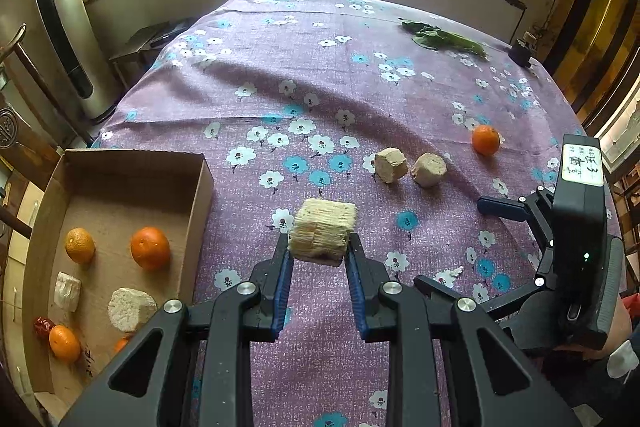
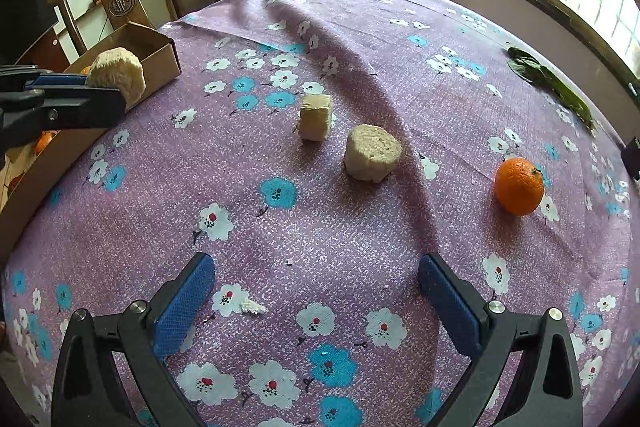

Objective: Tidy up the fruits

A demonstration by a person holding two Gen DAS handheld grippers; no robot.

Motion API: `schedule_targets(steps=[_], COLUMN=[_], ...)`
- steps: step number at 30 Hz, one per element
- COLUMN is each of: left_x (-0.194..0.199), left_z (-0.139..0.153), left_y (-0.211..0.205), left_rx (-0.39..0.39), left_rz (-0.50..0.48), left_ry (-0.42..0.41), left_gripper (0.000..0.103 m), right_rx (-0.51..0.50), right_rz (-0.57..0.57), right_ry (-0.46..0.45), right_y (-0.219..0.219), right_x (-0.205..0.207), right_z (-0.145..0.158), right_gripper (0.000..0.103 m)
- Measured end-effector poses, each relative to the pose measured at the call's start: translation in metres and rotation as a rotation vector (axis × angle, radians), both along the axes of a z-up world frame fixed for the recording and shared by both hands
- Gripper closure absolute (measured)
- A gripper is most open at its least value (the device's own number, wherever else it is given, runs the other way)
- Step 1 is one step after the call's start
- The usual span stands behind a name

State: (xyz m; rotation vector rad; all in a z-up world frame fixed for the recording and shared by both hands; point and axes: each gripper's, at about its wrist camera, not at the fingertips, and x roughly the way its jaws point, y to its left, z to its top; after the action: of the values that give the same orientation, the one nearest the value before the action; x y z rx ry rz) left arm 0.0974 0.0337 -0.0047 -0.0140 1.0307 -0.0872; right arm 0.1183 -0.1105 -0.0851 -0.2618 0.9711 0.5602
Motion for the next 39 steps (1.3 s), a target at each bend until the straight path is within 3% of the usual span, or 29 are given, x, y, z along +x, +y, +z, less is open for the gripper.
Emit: schedule_targets(steps=[1,3,5,8,20,23,25,27,39], left_x=[0.0,0.0,0.0,0.001,0.005,0.008,0.007,0.005,0.008], left_z=[0.0,0.001,0.002,0.004,0.005,0.001,-0.001,-0.006,-0.044], left_y=[0.0,0.002,0.004,0.004,0.012,0.02,0.023,0.021,0.014], left_rx=[-0.002,-0.006,-0.01,-0.02,-0.034,-0.051,-0.054,-0.032,0.026], left_rz=[0.001,0.005,0.008,0.01,0.015,0.03,0.026,0.011,0.012], left_ry=[0.0,0.0,-0.004,-0.006,-0.008,0.012,0.022,0.029,0.096], left_gripper=[0.078,0.078,0.078,0.078,0.078,0.078,0.074,0.058,0.057], right_rx=[0.019,0.071,0.102,0.092,0.099,0.052,0.039,0.041,0.068], right_rz=[-0.017,-0.067,-0.09,-0.071,-0.045,-0.015,-0.008,-0.011,-0.027], right_ry=[0.011,0.03,0.034,0.029,0.022,-0.013,-0.025,-0.015,-0.055], right_y=[-0.004,-0.014,-0.021,-0.017,-0.001,0.008,0.008,0.005,0.0], right_x=[0.001,0.006,0.013,0.02,0.06,0.061,0.06,0.058,0.049], right_z=[0.002,0.007,0.014,0.019,0.015,0.012,0.011,0.011,0.01], right_gripper=[0.001,0.013,0.041,0.048,0.059,0.061,0.065,0.07,0.07])
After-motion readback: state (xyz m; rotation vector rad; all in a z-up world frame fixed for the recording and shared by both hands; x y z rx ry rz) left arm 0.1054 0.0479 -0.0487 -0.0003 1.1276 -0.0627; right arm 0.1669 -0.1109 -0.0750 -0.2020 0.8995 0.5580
